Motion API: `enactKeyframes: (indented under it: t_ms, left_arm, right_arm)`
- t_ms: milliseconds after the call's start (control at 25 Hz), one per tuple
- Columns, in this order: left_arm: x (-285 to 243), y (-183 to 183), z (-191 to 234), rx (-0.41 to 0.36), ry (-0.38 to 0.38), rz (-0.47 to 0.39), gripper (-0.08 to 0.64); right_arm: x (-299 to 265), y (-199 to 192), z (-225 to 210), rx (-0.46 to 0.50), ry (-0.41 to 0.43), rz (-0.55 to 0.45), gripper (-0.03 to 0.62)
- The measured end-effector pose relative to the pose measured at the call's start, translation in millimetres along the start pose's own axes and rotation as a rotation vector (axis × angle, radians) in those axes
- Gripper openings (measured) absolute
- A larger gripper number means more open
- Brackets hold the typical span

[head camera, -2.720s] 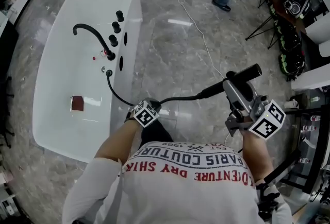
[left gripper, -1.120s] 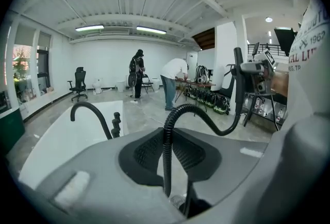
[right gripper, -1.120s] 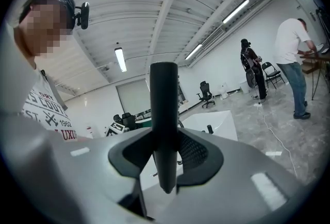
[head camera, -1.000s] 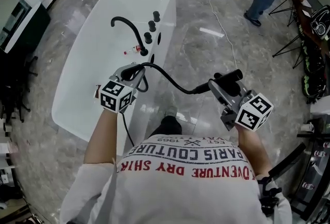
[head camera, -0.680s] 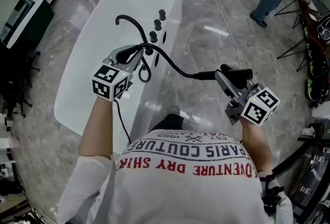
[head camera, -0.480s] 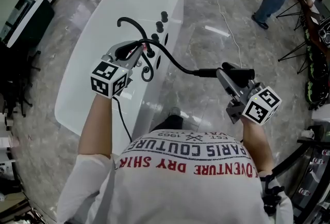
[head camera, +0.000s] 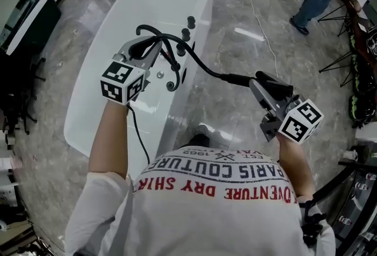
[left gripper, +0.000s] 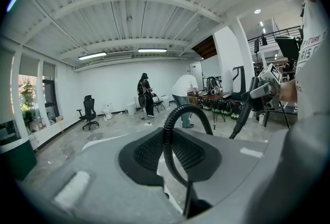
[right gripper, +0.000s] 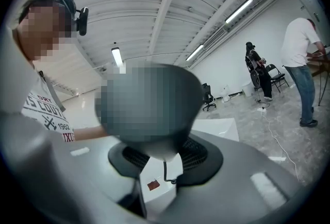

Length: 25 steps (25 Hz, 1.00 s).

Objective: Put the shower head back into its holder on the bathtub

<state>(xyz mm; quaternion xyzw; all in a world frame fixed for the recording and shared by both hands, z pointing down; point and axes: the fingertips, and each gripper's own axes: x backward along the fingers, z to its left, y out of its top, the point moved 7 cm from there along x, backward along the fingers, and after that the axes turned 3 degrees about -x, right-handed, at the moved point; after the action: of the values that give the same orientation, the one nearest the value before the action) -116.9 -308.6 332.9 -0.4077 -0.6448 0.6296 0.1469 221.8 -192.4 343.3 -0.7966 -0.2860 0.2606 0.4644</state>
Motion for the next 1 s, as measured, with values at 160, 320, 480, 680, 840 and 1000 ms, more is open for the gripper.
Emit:
enactKeyframes:
  t_ms: [160, 320, 480, 680, 840, 1000]
  left_arm:
    - [-8, 4, 22, -0.015, 0.019, 0.002, 0.055]
    - [-13, 10, 39, -0.018, 0.042, -0.012, 0.055]
    - [-14, 10, 58, -0.019, 0.061, -0.014, 0.056]
    - [-17, -13, 76, -0.001, 0.069, 0.016, 0.056]
    - [-14, -16, 82, -0.002, 0.097, 0.037, 0.056]
    - [-5, -4, 91, -0.012, 0.120, 0.026, 0.057]
  right_arm:
    - [-14, 1, -5, -0.009, 0.001, 0.007, 0.136]
    - [-28, 4, -8, -0.028, 0.013, 0.014, 0.137]
    - [-43, 10, -9, -0.030, 0.019, 0.014, 0.137]
    - [-67, 3, -13, -0.037, 0.025, 0.042, 0.137]
    - [-74, 1, -13, -0.051, 0.053, 0.060, 0.137]
    - [-77, 5, -9, -0.065, 0.081, 0.049, 0.137]
